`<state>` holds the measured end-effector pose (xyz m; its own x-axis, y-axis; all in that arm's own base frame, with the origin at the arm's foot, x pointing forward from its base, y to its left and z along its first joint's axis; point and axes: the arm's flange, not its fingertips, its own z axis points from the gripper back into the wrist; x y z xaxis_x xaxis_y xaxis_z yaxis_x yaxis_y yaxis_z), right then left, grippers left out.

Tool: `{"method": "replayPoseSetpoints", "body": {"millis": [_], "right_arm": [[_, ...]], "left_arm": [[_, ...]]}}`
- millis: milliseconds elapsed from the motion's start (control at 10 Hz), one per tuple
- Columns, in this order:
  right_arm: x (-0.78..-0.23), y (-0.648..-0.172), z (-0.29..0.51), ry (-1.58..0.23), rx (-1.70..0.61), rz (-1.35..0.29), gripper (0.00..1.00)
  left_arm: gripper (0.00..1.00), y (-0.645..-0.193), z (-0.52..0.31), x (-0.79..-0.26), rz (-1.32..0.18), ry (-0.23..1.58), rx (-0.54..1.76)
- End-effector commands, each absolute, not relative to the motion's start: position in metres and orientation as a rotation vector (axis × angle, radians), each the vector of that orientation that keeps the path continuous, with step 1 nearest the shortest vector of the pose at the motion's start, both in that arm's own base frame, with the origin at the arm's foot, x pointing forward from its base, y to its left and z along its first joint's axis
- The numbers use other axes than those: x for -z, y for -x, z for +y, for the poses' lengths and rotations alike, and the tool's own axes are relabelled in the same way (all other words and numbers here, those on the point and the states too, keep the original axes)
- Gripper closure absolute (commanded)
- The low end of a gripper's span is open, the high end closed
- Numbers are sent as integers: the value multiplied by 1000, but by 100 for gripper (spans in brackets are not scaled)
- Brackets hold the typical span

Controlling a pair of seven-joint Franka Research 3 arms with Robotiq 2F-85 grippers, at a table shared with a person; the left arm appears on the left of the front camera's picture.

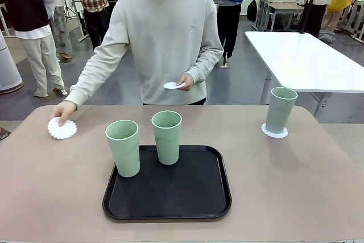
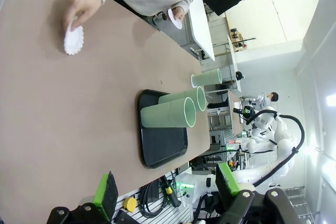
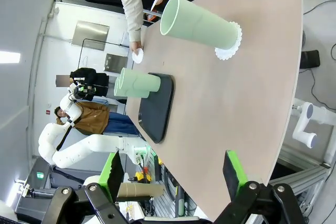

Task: Place coasters on the table and set cups on them.
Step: Take one Reusable plastic cup from the Flat Tray and place it on a coaster set by the human.

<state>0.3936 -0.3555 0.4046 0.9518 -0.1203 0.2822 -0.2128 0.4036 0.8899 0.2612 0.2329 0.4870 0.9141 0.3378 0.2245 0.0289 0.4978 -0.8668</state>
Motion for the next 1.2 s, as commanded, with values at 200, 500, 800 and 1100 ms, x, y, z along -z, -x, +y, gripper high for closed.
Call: {"method": "replayPoseSetpoints", "body": {"millis": [200,500,800,1100], "right_arm": [[-405,-393,-357,-1169,-67,-319,0],[-405,-393,-357,-1169,-67,-319,0],[-405,-393,-357,-1169,-67,-319,0],[-405,-393,-357,-1169,-67,-319,0]], "left_arm": [[0,-259,233,-488,-402,1052,-188],[0,-259,233,-488,-402,1052,-188],[0,-259,233,-488,-402,1052,-188],[0,-259,233,-488,-402,1052,-188]]}}
